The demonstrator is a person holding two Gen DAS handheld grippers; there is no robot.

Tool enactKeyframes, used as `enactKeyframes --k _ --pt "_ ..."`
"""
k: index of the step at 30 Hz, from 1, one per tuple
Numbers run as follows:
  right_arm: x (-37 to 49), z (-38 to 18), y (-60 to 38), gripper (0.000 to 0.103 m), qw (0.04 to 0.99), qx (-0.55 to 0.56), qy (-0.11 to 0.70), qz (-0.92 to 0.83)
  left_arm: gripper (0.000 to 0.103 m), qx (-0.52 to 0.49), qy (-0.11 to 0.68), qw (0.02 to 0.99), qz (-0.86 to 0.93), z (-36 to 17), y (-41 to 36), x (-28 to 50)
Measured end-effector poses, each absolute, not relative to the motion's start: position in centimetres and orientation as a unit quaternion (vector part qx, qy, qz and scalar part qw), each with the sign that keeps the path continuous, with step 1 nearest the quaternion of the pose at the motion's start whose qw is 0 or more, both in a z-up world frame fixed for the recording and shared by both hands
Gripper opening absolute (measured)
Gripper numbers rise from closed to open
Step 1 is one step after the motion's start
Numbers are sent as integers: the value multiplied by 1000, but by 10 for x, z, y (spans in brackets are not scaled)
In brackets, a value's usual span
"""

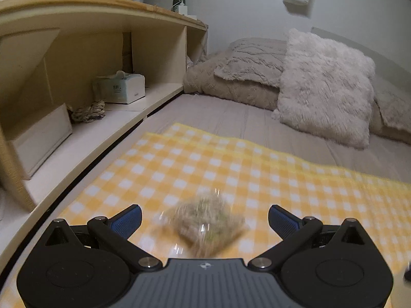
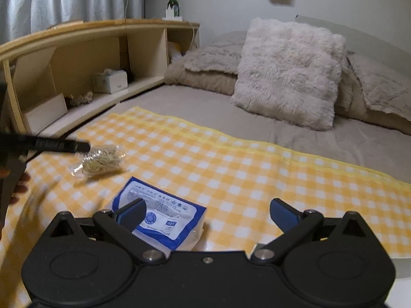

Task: Organize soft objects
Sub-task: 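Move the left tool to the bag of beaded cord while the right tool approaches the tissue pack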

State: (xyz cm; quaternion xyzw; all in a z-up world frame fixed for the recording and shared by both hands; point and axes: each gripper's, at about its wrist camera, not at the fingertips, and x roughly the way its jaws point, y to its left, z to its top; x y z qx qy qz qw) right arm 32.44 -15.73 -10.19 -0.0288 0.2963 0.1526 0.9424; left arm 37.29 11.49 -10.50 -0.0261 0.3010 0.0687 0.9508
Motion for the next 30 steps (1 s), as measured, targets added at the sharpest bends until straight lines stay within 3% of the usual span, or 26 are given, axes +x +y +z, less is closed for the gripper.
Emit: enactKeyframes --k 7,11,15,24,30 --pt "341 -107 -160 102 939 -21 307 156 103 -16 298 954 37 -99 129 432" --pt "344 -99 -167 90 953 -32 270 134 103 15 335 942 2 -108 131 458" --pt "354 -106 -168 86 947 -31 286 141 102 2 386 922 -39 -124 132 473" --pt "345 -134 -136 91 910 -159 315 217 97 52 449 885 -116 -140 111 462" --pt "325 -140 -111 89 858 -197 340 331 88 97 479 868 -93 -151 95 453"
